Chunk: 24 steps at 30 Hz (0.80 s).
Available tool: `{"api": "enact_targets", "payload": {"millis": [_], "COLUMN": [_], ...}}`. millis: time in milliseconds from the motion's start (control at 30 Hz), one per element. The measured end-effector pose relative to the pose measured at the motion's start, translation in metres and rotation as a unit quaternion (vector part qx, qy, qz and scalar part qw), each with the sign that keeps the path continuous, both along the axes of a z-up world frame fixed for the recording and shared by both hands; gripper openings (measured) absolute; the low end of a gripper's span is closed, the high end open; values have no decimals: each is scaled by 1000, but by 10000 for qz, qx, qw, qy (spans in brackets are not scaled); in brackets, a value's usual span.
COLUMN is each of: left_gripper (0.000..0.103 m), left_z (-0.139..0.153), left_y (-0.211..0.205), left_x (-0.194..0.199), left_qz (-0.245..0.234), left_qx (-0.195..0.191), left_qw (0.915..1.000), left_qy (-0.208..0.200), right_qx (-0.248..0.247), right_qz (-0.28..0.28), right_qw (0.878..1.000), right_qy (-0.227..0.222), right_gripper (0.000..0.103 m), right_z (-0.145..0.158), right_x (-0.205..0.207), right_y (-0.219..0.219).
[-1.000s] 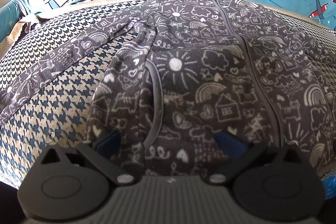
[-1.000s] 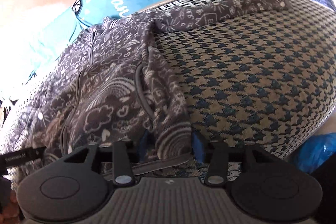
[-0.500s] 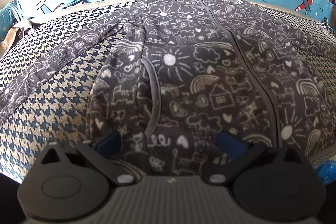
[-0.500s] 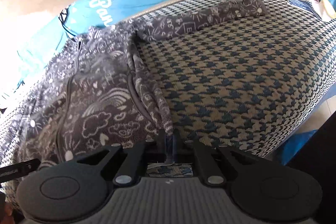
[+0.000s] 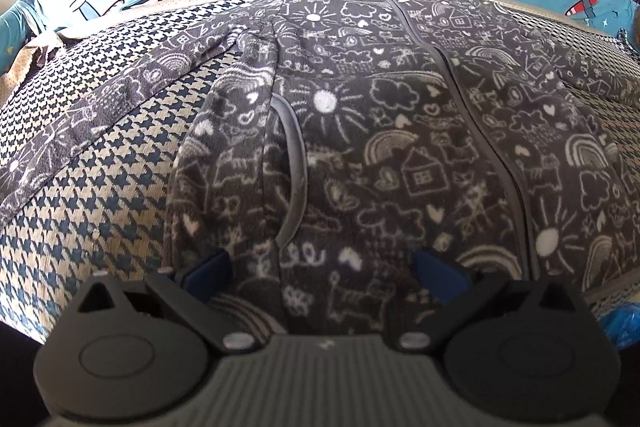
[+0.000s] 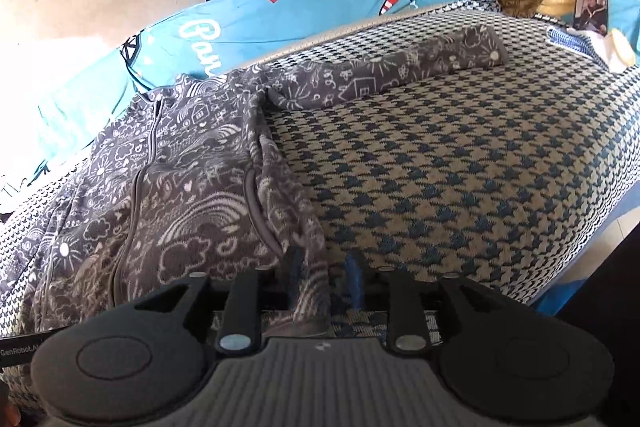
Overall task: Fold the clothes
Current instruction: 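Lay the jacket flat and open the right gripper, then move the open right gripper to the sleeve cuff of the grey doodle jacket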
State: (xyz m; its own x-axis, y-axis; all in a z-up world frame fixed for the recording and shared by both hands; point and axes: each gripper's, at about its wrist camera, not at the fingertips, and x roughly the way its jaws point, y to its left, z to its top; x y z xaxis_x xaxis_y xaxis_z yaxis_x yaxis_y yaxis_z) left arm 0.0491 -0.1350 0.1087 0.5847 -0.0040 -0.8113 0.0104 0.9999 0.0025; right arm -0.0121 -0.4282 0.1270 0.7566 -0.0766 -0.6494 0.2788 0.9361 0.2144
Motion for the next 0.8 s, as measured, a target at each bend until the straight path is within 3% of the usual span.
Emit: {"api": "enact_targets", "payload": {"millis": [333, 667, 800], "left_gripper": [103, 103, 103], "left_z": [-3, -4, -4], "left_y": [0, 1, 1], "left_x": [1, 1, -1], "left_qz": [-7, -33, -41], "left_qx": [19, 38, 54], "left_qw": [10000, 10000, 10000], "left_qy": [23, 19, -6], "right_qx": [-160, -81, -77], "right_qz": [316, 192, 173], "right_qw": [9992, 9987, 9986], "right_qy": [166, 460, 497], "right_gripper": [31, 47, 49], "right_z": [-9, -19, -19], "right_x": [10, 18, 19], "right_y": [18, 22, 22]}}
